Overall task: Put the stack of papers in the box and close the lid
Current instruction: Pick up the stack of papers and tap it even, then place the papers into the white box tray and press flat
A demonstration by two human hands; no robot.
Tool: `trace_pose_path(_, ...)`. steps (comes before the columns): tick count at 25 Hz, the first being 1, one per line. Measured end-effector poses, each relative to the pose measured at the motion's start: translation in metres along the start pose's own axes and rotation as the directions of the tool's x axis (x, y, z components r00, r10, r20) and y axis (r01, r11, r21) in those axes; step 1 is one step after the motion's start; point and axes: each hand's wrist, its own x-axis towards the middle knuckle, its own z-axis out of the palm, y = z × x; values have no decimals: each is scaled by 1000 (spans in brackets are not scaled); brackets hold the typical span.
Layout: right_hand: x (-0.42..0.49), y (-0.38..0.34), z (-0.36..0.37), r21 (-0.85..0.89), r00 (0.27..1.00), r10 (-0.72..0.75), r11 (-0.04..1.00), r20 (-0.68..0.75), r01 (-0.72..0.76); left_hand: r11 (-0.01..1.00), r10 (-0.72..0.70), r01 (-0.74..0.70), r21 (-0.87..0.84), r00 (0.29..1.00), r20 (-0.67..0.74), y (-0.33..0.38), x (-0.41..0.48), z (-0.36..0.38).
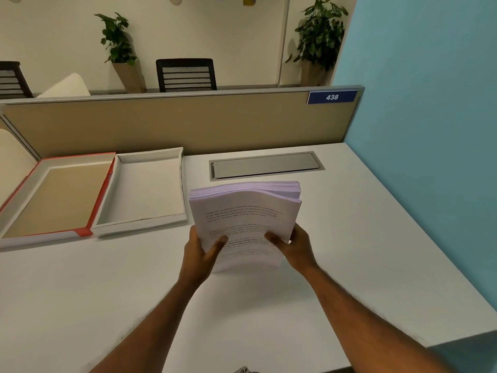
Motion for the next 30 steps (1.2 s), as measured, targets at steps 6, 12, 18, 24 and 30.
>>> trace_pose_path(6,7,-2,-1,-38,995,26,999,94,-23,999,-41,41,6,999,-9,-10,13,4)
trace_pose_path(12,11,-13,0,75,991,69,994,111,-78,993,-110,107,55,993,39,0,33,-4)
trace_pose_path(18,18,-29,2,167,973,170,966,156,-196,972,-233,235,29,971,-54,9,34,-11)
trace_pose_path(24,8,-17,15,212,937,262,926,231,-312,866,-480,475,-157,877,6,-8,16,-19)
trace_pose_path(30,-3,-6,33,237,919,316,898,236,-370,598,-678,639,-483,725,121,-22,-5,-40)
